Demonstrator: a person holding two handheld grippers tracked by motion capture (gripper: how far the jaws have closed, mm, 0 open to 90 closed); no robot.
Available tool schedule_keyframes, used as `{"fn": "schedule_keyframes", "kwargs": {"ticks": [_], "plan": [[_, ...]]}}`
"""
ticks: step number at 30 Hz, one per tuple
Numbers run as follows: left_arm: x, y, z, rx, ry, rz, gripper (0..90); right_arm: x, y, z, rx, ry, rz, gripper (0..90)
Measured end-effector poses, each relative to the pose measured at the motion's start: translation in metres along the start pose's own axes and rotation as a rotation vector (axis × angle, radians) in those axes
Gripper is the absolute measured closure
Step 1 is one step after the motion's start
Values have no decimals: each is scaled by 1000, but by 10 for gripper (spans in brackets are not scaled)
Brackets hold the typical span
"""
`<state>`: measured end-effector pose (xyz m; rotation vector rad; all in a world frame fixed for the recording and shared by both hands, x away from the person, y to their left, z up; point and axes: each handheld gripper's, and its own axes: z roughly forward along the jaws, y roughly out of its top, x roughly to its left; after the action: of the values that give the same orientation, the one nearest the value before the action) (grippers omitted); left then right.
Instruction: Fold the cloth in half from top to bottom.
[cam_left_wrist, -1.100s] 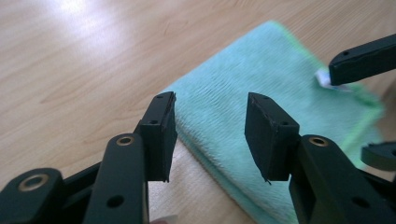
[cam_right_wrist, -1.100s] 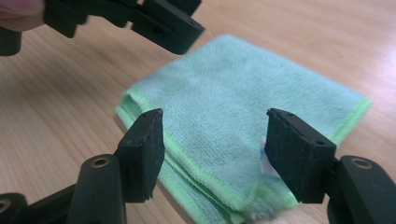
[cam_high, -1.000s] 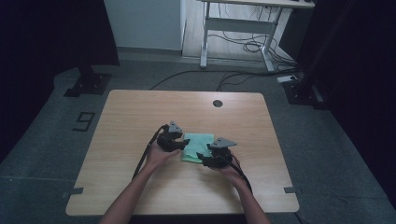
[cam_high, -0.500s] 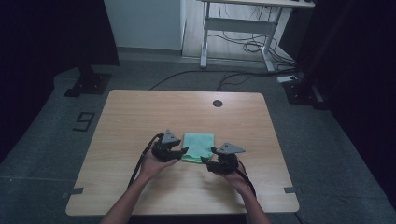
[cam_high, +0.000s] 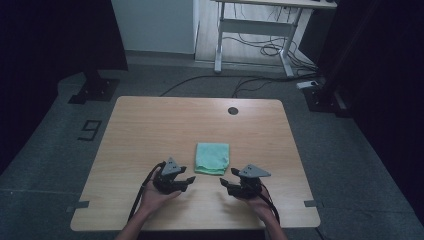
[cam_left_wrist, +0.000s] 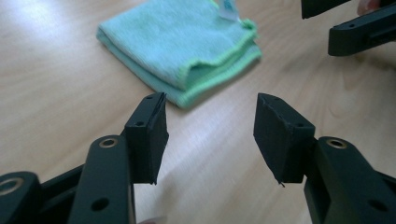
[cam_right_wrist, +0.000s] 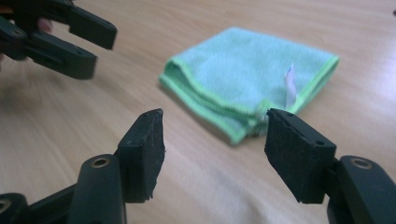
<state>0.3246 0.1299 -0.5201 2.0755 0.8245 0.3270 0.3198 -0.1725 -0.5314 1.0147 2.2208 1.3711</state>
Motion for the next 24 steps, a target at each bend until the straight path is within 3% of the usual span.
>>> {"fn": "schedule_keyframes", "kwargs": {"ticks": [5,9,10,14,21,24], "plan": [[-8,-12,-11,12,-5,7,433,8,-12,-12,14,-2,-2,377],[-10,-20,-21,-11,-10,-16,433,12,-21,-20,27,-6,6,377],[-13,-28,-25,2,6,-3,432,14,-25,-24,31,-13,7,376],[-16,-41,-27,16,12,-17,433,16,-30,-35,28,-21,14,376],[-18,-42,-23,32,21,-2,433,12,-32,-37,44,-27,22,374],[-16,-42,-24,23,22,-14,435,9,-34,-37,45,-32,25,373]]}}
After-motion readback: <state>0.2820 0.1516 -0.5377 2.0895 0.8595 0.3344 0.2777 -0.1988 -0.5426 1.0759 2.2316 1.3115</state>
